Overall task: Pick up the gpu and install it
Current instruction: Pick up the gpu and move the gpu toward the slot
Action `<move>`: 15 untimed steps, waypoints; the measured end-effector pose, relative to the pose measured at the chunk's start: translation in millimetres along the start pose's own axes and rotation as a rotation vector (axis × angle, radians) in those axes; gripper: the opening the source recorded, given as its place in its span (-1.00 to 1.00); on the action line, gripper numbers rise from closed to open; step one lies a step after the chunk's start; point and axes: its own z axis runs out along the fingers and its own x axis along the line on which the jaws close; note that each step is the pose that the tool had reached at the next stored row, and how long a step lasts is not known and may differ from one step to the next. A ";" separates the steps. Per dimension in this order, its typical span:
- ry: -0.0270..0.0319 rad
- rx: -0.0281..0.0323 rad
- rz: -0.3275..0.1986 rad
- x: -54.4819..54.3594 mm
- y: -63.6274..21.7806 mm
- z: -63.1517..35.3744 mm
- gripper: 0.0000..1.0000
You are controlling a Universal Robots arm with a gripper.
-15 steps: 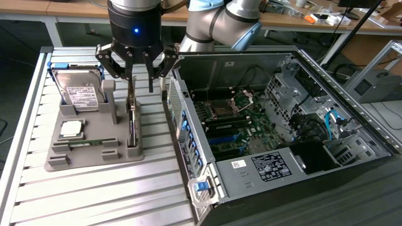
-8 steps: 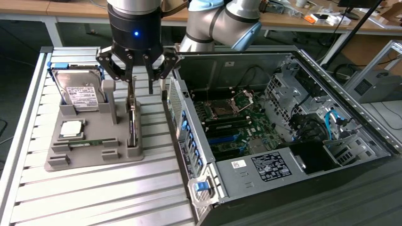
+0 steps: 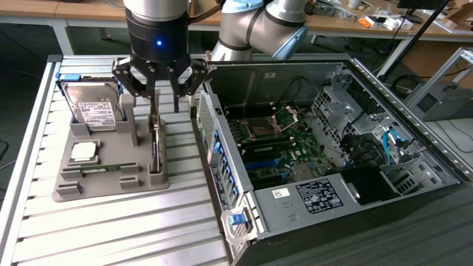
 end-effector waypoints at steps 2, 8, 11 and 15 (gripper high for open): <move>0.0000 0.0000 0.000 0.7 -0.1 0.8 -0.13; 0.0000 -0.0002 0.000 3.2 -0.4 3.9 -0.13; 0.0000 -0.0003 0.000 4.6 -0.6 6.4 -0.13; 0.0001 -0.0002 0.000 5.6 -0.8 9.3 -0.13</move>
